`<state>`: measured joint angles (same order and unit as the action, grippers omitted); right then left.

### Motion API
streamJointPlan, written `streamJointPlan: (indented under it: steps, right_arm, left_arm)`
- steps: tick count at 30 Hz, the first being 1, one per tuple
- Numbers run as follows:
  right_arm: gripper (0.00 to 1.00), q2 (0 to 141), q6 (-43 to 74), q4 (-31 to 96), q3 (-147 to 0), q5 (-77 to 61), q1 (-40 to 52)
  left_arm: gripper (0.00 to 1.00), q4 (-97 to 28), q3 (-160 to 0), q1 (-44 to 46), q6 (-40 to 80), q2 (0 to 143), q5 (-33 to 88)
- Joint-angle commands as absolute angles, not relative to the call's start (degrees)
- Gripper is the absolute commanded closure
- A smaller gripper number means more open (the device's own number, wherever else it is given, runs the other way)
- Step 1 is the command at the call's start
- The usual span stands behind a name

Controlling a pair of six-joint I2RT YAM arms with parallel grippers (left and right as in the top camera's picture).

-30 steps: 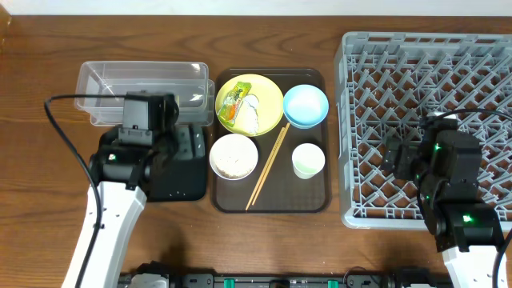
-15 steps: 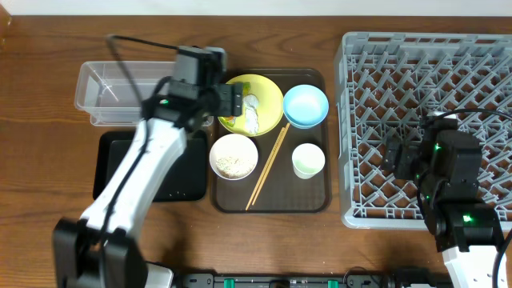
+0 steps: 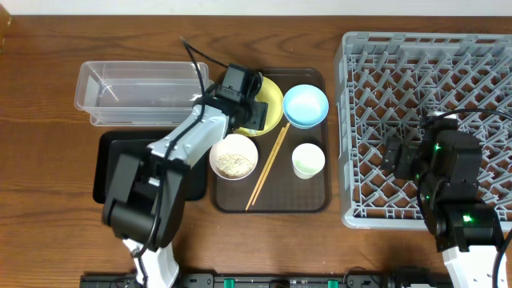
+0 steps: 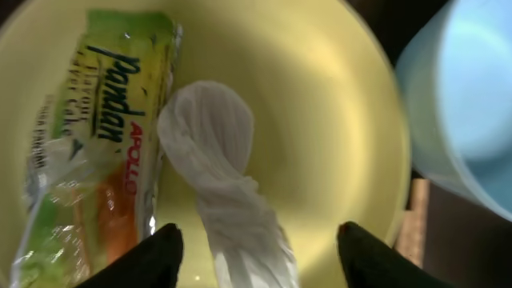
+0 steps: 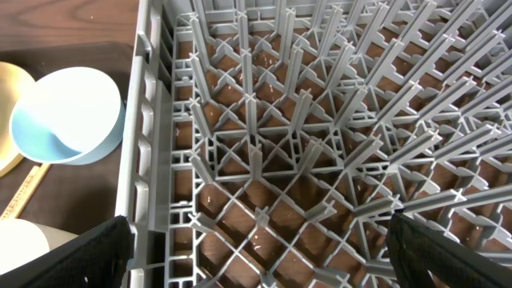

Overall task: Sort waste into correct bins and load items into the dishwasher rack
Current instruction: 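Grasp the white tissue with the left gripper and drop it into the clear bin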

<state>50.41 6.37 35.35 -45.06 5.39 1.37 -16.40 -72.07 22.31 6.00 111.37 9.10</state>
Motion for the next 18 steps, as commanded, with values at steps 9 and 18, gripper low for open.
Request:
streamJointPlan:
  steps: [9,18]
  right_arm:
    - [0.01,50.33,6.81,35.38,-46.41,5.54,1.89]
    - [0.01,50.3,6.79,35.44,-46.41,5.54,1.89]
  left_arm:
    - [0.77,-15.62,-72.66,22.33,5.85,115.59,9.43]
    - [0.94,-15.86,-72.69,21.58,5.82,106.37,9.41]
